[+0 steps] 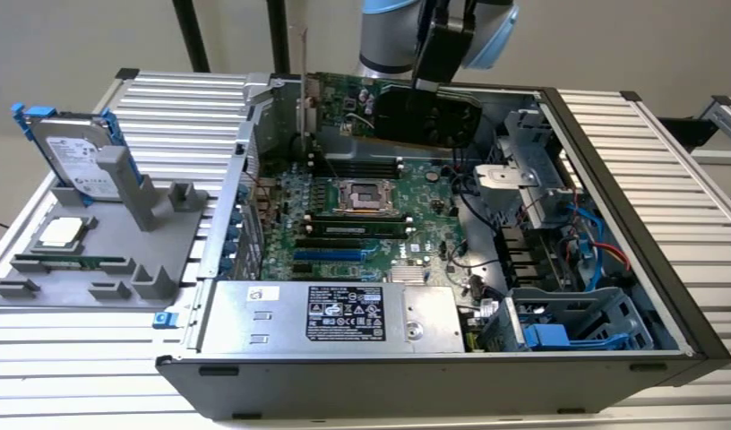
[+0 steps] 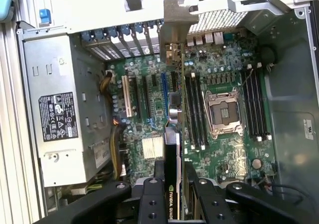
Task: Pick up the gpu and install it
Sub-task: 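Insert the gpu into the slot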
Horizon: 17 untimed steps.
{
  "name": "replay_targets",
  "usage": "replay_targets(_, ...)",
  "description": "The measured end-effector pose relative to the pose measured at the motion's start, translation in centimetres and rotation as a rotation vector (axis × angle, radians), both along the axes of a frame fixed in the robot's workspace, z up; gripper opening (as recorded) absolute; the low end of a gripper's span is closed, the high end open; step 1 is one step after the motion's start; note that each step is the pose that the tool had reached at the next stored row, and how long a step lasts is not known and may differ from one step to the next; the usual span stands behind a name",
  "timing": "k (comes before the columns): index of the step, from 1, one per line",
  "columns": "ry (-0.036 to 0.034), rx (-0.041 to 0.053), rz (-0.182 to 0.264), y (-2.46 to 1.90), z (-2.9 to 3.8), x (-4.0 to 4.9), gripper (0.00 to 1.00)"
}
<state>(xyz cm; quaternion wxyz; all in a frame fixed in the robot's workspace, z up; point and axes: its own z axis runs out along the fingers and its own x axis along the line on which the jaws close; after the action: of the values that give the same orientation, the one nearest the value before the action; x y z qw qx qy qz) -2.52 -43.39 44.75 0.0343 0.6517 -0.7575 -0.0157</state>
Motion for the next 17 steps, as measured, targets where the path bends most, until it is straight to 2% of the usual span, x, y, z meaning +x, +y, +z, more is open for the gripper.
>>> replay_targets(17,0.0002,-0.0001,0.090,0.00,0.15,0.00,0.00)
